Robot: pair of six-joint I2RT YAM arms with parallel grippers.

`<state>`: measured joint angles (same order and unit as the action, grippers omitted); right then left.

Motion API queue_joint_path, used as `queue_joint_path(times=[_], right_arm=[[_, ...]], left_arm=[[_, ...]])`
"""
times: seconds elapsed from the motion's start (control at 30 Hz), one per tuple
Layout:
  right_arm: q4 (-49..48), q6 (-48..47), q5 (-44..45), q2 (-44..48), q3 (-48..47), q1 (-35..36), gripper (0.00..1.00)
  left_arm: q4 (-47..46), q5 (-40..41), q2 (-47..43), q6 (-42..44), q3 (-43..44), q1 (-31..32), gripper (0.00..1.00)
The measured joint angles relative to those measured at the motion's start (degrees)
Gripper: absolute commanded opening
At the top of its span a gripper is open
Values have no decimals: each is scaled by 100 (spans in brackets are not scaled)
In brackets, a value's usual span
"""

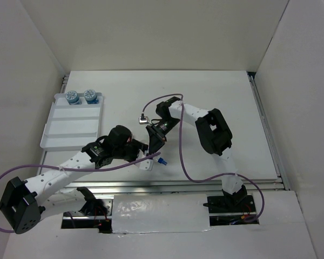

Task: Sort the stationery into containers
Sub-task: Place the stationery in the storage box.

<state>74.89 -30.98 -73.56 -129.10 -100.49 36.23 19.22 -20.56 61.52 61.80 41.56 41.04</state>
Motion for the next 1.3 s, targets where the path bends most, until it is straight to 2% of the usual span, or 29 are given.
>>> queue_joint_path(times=[0.47,0.57,0.63,0.7,0.73,0.77,0.87,0.93,1.07,1.2,1.3], right_arm=[[0,28,9,0,2,35,0],[0,44,26,0,2,44,0],[0,50,31,0,2,48,0],[0,70,68,0,2,48,13],[0,81,76,0,2,48,22],[-2,87,85,0,2,48,38],[-2,107,59,9,24,48,61],[17,122,39,74,81,9,67],[35,144,31,352,107,-184,71],[37,153,83,739,72,-813,71],[33,151,122,929,44,-1453,71]], left_arm=[[-46,168,66,131,-42,151,58],[-87,221,72,133,-68,173,53],[-116,251,85,133,-70,186,45],[-92,286,98,168,-70,210,39],[-87,302,103,168,-70,223,34],[-83,319,101,166,-70,227,32],[-61,372,81,107,-70,236,24],[39,439,-13,66,-105,269,20],[315,693,-560,-131,-295,520,10],[581,907,-1102,-374,-385,789,1],[739,1019,-1344,-511,-400,555,0]])
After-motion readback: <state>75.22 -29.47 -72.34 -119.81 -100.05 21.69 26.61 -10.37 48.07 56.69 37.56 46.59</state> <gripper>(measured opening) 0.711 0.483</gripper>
